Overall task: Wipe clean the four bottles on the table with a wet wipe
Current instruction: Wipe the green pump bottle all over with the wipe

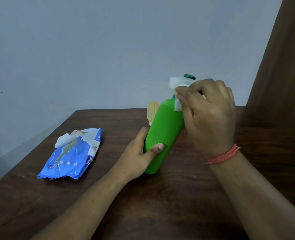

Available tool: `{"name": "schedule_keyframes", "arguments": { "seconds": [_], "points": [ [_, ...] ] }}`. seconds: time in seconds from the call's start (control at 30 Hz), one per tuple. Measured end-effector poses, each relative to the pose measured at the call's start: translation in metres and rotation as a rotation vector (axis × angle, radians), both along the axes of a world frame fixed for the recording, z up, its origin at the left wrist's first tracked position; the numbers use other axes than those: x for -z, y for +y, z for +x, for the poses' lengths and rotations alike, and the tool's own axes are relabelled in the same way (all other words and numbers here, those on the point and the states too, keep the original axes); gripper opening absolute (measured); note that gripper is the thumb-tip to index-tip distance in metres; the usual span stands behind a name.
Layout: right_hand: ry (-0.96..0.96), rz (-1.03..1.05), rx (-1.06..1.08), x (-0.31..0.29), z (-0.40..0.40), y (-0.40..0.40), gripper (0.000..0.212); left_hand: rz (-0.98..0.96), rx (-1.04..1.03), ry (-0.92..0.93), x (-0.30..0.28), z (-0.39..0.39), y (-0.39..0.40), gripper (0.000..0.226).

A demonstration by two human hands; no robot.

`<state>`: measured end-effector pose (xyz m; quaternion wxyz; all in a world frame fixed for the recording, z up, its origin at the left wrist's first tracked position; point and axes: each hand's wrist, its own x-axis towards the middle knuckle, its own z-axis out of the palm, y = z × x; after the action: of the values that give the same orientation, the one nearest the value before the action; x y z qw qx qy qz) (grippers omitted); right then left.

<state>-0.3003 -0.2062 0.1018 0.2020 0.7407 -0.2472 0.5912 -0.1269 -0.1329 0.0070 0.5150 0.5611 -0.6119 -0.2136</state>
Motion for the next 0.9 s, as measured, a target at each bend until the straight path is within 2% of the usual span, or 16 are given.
{"name": "schedule_keyframes", "arguments": {
  "seconds": [0.17,0.3,0.43,0.57,0.73,0.9],
  "points": [
    [0.177,-0.007,-0.022,0.003,0.008,0.008,0.023,-0.01,-0.009,-0.003,0.001,0.0,0.001,0.041],
    [0.067,0.091,0.053,-0.002,-0.002,-0.001,0.02,-0.02,-0.04,-0.077,0.0,-0.003,0.0,0.032],
    [0.128,0.107,-0.106,0.007,0.008,0.004,0.022,-0.04,-0.037,-0.042,0.0,-0.001,0.003,0.046],
    [0.066,0.06,-0.167,0.009,0.005,-0.003,0.02,-0.046,-0.035,0.007,0.002,0.0,0.003,0.05],
    [-0.013,0.2,-0.199,0.023,0.006,-0.012,0.017,-0.016,0.005,0.155,0.003,0.007,0.004,0.027],
    [-0.118,0.246,-0.382,0.022,0.009,-0.022,0.015,-0.001,0.045,0.158,-0.001,0.006,0.008,0.033]
  ]
}}
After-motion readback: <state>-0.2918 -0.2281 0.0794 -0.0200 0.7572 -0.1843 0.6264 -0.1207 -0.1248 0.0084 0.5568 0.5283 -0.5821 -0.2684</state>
